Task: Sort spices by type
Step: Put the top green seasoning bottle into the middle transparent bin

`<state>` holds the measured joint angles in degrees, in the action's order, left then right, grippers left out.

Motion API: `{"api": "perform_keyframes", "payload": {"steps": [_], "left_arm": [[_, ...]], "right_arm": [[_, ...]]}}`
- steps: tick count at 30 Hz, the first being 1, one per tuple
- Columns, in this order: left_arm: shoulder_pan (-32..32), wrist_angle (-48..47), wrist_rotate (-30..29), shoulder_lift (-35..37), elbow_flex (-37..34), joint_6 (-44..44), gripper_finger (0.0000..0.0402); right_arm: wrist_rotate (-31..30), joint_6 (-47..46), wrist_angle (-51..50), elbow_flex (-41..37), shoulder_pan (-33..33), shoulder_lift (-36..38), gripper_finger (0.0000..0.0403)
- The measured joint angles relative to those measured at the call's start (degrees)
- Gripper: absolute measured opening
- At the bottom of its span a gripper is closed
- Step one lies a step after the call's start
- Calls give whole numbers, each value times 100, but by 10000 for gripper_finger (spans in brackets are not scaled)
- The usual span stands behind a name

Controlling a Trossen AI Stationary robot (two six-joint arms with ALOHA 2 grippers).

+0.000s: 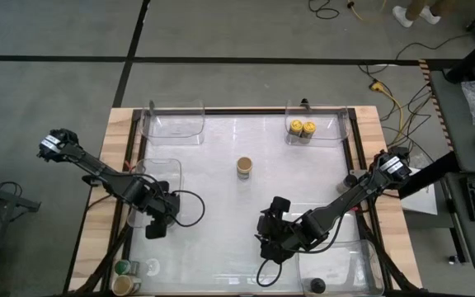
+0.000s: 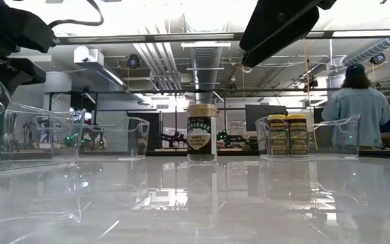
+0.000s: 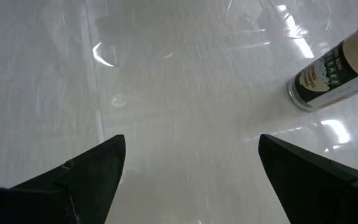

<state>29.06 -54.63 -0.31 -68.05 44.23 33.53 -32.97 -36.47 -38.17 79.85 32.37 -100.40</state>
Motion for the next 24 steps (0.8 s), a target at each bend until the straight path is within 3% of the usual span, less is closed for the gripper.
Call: {"api": "perform_keyframes", "payload": {"steps": [24], "left_arm": [[-2, -2, 239, 28, 11, 31, 247]], "right_arm": [[20, 0, 0, 0, -1, 0, 359]]}}
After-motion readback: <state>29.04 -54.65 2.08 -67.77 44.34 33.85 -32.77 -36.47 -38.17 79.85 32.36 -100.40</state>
